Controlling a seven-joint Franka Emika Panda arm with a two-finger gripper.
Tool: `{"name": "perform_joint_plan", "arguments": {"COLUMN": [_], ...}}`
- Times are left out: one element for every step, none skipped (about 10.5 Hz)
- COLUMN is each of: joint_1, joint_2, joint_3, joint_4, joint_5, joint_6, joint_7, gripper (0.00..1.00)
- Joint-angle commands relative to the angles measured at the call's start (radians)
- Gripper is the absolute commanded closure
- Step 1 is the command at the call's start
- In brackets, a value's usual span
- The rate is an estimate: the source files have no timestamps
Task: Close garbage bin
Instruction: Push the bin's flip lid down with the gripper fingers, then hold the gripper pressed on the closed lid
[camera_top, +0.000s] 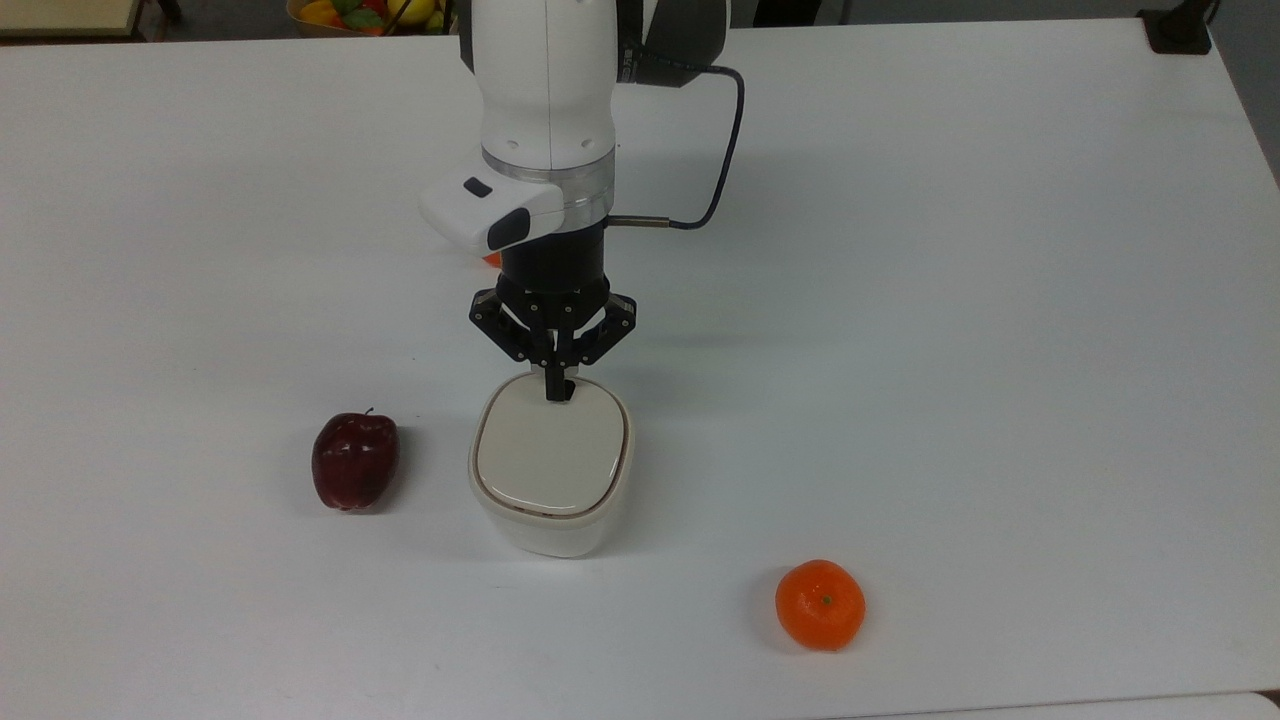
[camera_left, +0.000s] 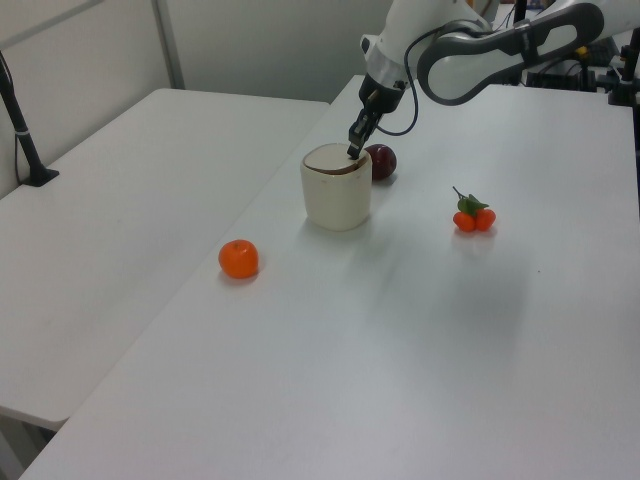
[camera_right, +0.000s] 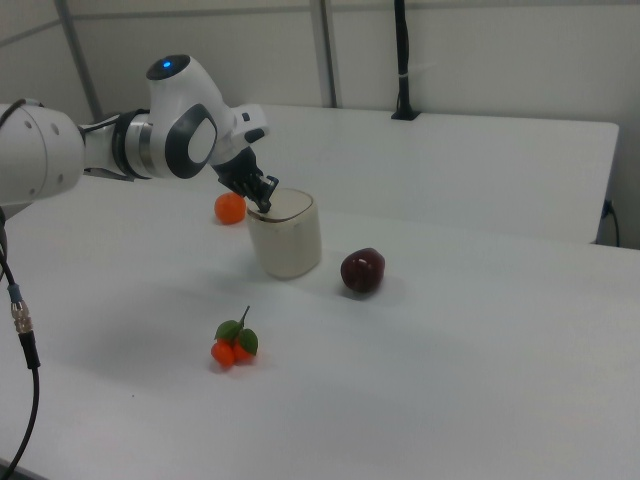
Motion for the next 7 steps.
{"name": "perform_joint_plan", "arguments": {"joint_1": [0.005, 0.005, 0.005, 0.005, 0.005, 0.007, 0.007], "joint_2": [0.001, 0.007, 0.01, 0.012, 0.012, 0.019, 0.021], "joint_3": [-0.008, -0.008, -0.008, -0.007, -0.008, -0.008, -0.008], "joint_4": [-0.006, -0.006, -0.006, -0.008, -0.009, -0.009, -0.009], "joint_5": [0.006, 0.006, 0.003, 0.002, -0.002, -0.003, -0.003], "joint_6": [0.0, 0.0, 0.002, 0.002, 0.002, 0.0, 0.0], "joint_7": [0.004, 0.003, 0.003, 0.003, 0.003, 0.003, 0.003], "gripper": [1.0, 1.0, 1.0, 1.0, 1.0, 1.0, 1.0]}}
